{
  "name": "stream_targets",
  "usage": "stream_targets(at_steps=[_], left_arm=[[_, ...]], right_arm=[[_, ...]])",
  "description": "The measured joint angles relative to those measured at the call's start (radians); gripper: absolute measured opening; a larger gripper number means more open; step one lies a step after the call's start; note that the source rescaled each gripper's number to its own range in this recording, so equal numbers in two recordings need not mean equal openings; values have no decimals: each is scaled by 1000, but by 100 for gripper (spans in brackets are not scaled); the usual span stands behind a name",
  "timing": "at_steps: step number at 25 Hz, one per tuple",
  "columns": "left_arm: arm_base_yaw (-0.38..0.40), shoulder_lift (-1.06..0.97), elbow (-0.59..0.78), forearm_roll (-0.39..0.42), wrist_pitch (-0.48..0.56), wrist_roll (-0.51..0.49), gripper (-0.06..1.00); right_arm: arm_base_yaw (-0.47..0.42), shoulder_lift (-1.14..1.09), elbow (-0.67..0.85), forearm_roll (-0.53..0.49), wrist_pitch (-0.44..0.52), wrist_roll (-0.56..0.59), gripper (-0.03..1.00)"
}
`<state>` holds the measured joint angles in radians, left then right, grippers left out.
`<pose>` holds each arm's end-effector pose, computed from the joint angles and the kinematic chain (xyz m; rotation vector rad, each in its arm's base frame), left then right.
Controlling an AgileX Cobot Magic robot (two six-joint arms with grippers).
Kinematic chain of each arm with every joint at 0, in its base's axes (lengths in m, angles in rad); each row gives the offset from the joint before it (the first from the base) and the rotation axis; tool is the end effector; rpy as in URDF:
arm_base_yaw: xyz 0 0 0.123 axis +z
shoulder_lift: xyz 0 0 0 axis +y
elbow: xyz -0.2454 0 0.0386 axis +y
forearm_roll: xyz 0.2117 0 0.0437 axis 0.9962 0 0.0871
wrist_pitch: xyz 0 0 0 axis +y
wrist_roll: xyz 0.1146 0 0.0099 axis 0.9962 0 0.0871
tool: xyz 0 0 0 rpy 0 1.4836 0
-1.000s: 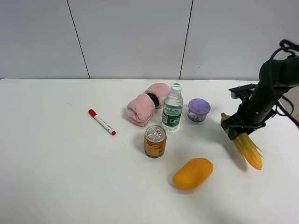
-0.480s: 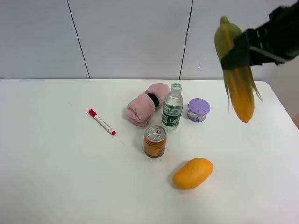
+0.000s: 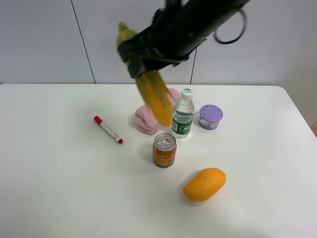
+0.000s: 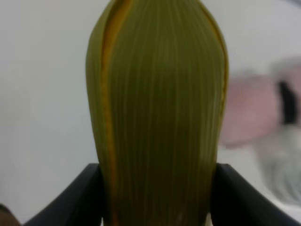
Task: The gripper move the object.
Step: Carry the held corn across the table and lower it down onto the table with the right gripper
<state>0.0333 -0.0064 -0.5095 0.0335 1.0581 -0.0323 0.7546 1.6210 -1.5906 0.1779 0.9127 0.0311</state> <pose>0.0201 0.0040 0.2519 -0.0682 2.0244 0.0406 0.2360 0.2440 0.3179 -0.8156 2.3536 0.5652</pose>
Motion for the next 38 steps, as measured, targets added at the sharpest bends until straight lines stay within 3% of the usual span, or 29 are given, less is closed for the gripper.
stream_targets(at_steps=[6,14,38], left_arm=[[0,0,0,0,0,-1,100],[0,0,0,0,0,-1,100],[0,0,0,0,0,-1,100]], right_arm=[[113,307,-177,-10,-14,-1,0],[181,508,-203,-10,-13,-31,0],[189,714,-206,-29,-24,-64,0]])
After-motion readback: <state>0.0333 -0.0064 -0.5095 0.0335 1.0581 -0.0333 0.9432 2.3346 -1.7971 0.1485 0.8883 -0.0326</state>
